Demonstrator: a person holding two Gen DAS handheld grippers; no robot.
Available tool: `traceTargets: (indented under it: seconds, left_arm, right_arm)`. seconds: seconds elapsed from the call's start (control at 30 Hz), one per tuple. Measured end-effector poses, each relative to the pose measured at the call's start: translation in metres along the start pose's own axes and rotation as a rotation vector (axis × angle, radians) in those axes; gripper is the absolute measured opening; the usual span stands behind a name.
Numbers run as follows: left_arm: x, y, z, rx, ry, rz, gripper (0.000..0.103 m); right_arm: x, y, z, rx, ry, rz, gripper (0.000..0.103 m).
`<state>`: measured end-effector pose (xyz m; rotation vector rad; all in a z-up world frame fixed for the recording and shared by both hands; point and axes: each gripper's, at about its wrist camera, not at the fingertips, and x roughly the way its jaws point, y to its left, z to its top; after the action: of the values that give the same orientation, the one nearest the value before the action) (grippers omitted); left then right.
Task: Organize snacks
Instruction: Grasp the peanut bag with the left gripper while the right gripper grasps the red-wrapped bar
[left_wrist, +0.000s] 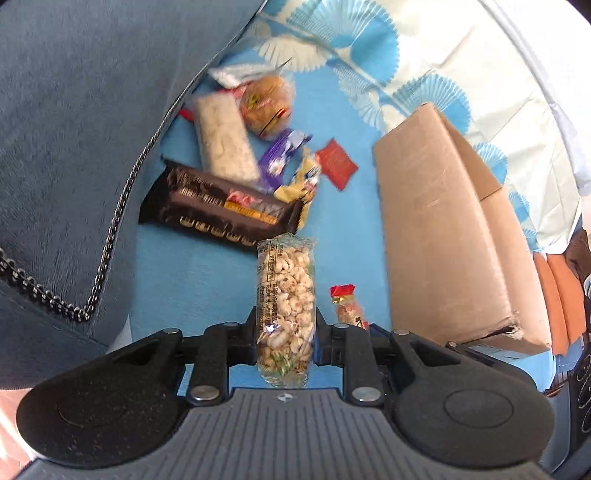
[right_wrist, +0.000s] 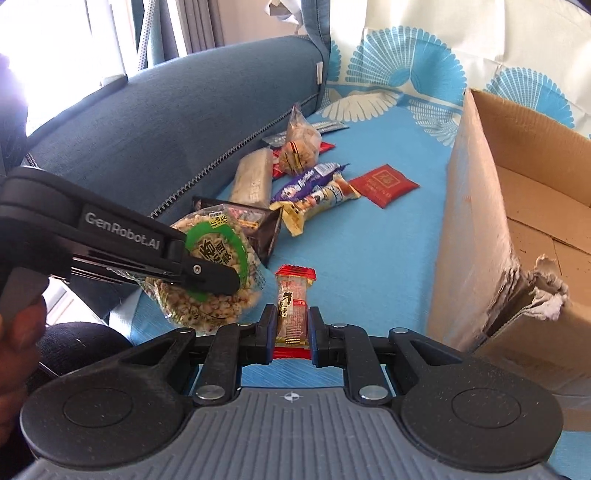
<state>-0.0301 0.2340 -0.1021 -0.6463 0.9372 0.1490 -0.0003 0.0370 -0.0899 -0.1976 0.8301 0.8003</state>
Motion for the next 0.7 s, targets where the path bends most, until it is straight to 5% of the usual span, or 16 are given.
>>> traceTargets:
  seconds: [0.07, 0.17, 0.4, 0.7]
  left_arm:
    - [0.001, 0.004, 0.0, -0.034, 0.0, 0.031, 0.034]
    - [0.0, 0.009, 0.0, -0.083, -0.016, 0.102, 0.057]
    - [0.002, 0.001, 0.002, -0.046, -0.017, 0.186, 0.078]
    - [0.012, -0.008, 0.0, 0.046, 0.039, 0.215, 0.088]
  right_arm:
    - [0.005, -0.001, -0.001, -0.001, 0.018, -0.003, 0.018]
    - [0.01, -0.001, -0.003, -0.009, 0.038, -0.002, 0.018]
    - [0.016, -0.003, -0.004, -0.001, 0.058, -0.006, 0.019]
    - [0.027, 0.0, -0.005, -0.02, 0.096, -0.025, 0.022]
